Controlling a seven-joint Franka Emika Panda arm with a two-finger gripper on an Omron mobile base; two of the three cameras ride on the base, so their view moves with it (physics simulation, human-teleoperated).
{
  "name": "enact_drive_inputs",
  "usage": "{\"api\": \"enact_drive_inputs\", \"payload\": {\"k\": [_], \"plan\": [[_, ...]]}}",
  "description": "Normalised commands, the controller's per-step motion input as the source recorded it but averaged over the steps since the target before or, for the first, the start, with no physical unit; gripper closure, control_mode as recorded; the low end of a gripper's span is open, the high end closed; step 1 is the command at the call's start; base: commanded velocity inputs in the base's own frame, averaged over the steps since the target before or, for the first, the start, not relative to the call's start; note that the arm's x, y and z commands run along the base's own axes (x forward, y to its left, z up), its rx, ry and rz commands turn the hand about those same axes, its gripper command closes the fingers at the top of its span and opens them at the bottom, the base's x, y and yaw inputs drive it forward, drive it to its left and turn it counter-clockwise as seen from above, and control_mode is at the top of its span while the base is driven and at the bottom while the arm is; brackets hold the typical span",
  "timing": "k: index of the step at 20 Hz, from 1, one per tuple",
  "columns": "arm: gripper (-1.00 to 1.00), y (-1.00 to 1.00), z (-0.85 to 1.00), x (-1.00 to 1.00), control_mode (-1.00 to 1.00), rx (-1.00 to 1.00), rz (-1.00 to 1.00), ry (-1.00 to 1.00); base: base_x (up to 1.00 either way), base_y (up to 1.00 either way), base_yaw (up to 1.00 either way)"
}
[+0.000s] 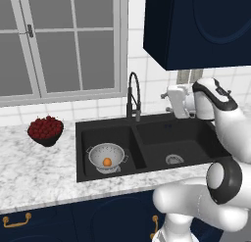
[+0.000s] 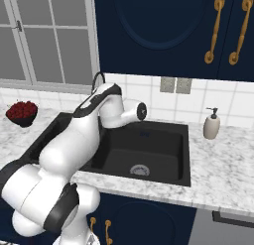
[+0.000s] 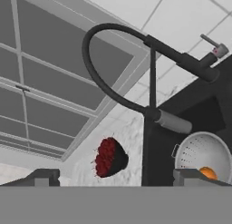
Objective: Put the colander in the sink, put the tangerine in the colander, and turn on the sink faucet and pour water over the colander.
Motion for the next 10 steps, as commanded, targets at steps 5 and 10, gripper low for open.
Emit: {"api": "enact_drive_inputs", "payload": {"k": [5, 10], "plan": [[-1.0, 0.0, 0.0, 0.53, -1.0, 0.02, 0.01, 0.0, 0.0, 0.0, 0.0], [-1.0, 0.0, -0.06, 0.48, -1.0, 0.0, 0.02, 0.0, 0.0, 0.0, 0.0]]}}
